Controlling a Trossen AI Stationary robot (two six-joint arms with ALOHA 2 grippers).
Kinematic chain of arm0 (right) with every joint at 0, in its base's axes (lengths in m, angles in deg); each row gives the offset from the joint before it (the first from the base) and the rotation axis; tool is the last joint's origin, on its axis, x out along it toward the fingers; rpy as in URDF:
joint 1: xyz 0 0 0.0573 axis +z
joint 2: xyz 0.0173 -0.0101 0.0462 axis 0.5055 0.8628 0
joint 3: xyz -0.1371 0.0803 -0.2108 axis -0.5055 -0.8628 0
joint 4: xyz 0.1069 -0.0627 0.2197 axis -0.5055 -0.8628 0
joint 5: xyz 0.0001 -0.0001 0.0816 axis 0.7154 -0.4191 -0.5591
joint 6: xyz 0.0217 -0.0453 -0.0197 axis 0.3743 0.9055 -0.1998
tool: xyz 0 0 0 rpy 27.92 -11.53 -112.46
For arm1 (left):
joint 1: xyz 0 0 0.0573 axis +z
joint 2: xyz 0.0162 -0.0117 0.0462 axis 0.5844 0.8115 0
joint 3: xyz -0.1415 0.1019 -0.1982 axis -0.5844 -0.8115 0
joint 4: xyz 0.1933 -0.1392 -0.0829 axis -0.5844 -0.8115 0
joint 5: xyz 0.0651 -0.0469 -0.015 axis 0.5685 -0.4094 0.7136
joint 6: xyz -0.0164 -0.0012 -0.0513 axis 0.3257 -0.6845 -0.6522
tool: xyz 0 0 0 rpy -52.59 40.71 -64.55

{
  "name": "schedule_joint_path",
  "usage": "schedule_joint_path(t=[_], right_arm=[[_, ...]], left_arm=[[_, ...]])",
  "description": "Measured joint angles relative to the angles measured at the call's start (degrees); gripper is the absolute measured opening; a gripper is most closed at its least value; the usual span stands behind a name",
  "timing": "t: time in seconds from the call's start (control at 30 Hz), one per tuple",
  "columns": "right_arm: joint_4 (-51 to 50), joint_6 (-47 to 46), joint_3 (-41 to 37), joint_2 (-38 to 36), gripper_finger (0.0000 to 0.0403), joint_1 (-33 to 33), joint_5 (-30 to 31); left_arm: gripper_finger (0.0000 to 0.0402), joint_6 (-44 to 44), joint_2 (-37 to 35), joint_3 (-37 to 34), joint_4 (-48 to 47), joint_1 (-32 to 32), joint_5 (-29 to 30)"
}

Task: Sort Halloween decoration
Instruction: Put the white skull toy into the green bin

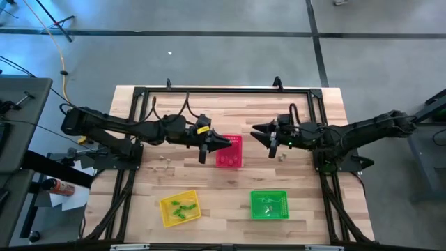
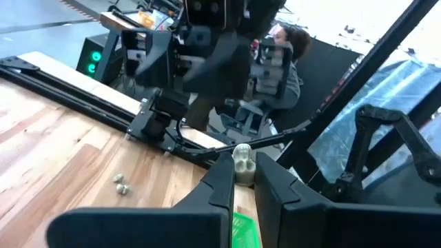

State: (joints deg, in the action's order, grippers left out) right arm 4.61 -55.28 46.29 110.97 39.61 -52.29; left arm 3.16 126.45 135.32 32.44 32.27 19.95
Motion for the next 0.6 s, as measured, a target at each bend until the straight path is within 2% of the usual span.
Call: schedule_joint_path(t=[0.2,0.43,0.6], right_arm=[[-0.34,-0.02,0.0,-5.46,0.017,-0.01,0.05],[-3.61,0.0,0.0,-10.47,0.017,0.0,0.11],[-6.97,0.0,0.0,-12.3,0.017,-0.01,0.12]], left_arm=[[0.0014,6.86,5.12,5.26,-4.98,0.0,-2.78],[0.0014,15.53,18.8,17.54,-7.45,-2.56,-9.81],[0.0014,24.55,28.34,25.12,-7.96,-5.87,-10.06]])
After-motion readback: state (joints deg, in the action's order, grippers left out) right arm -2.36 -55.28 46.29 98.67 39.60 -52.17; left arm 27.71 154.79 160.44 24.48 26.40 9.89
